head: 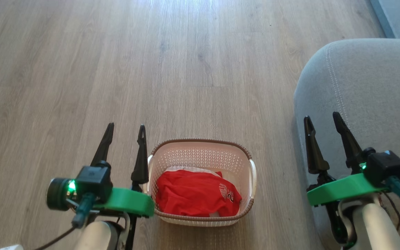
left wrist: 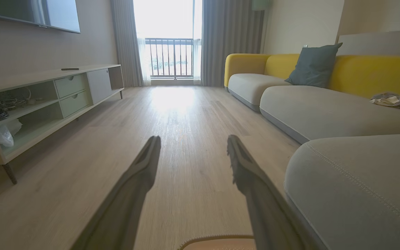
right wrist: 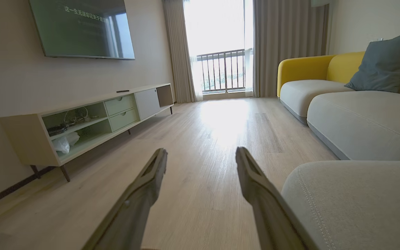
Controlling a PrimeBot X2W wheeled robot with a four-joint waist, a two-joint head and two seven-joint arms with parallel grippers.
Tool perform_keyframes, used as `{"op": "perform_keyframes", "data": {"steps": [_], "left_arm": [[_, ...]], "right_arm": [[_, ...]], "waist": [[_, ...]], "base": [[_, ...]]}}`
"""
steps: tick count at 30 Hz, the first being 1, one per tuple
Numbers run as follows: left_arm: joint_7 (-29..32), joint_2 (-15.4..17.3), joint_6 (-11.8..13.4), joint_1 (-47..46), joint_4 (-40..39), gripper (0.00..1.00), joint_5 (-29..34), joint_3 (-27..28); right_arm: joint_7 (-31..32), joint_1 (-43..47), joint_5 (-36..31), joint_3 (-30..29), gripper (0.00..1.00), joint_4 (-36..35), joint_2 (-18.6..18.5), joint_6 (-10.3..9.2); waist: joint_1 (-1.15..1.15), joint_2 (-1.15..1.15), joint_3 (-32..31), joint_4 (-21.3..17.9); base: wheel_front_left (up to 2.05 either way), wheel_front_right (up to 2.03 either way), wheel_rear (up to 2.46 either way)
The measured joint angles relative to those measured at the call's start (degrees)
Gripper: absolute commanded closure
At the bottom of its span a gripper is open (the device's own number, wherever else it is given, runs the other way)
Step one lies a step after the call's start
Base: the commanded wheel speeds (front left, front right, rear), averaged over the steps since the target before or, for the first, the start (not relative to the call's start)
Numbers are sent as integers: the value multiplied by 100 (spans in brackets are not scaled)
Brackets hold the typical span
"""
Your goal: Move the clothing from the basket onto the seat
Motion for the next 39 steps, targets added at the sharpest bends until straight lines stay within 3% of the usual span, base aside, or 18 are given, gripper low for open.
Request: {"op": "perform_keyframes", "data": {"steps": [9,18,31,39], "left_arm": [[-126,-291,-806,85,331,0,882,265],[-132,-402,-1440,-382,848,0,1183,415],[-133,-179,-1790,-1297,2259,0,1573,-229],[-132,102,-1938,-2096,3671,0,1860,-778]], "right_arm": [[-160,-147,-556,88,0,63,0,1],[-175,-567,-511,-79,0,181,0,1],[-175,-706,-478,-197,0,334,-1,1],[-175,-815,-386,-234,0,144,0,2]], "waist": [[0,0,300,-85],[1,0,1213,-279],[1,0,2348,-698],[1,0,3062,-1059]], "base": [[0,0,0],[0,0,0],[0,0,0],[0,0,0]]}}
